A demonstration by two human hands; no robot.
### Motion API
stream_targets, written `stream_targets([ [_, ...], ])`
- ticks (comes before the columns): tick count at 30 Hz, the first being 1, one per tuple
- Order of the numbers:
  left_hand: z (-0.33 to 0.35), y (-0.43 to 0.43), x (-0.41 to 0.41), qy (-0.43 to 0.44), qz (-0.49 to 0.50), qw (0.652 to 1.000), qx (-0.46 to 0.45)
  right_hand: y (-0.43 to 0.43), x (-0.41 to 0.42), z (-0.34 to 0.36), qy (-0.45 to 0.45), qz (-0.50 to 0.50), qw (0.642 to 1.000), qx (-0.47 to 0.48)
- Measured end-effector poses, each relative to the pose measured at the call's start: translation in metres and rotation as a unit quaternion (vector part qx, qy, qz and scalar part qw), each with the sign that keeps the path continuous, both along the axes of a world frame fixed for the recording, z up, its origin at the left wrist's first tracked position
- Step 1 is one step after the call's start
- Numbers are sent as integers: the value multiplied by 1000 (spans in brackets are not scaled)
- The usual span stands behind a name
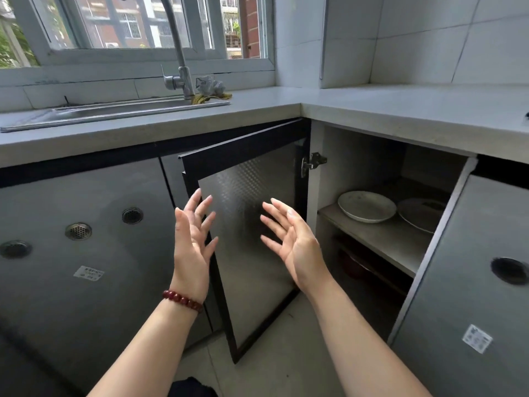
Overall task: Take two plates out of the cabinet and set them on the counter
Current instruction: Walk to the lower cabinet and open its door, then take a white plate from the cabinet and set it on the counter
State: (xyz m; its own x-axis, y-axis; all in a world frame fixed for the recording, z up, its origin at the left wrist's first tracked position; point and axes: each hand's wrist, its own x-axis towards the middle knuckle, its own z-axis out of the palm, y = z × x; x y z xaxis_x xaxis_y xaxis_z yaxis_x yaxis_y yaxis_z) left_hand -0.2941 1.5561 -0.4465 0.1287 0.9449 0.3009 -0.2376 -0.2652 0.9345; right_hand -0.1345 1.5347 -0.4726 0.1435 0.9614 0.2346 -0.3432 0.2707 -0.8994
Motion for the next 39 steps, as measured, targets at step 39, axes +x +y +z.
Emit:
stream_targets([
  [39,-45,210,255,52,-430,896,-103,112,167,-40,18,-426,900,-87],
])
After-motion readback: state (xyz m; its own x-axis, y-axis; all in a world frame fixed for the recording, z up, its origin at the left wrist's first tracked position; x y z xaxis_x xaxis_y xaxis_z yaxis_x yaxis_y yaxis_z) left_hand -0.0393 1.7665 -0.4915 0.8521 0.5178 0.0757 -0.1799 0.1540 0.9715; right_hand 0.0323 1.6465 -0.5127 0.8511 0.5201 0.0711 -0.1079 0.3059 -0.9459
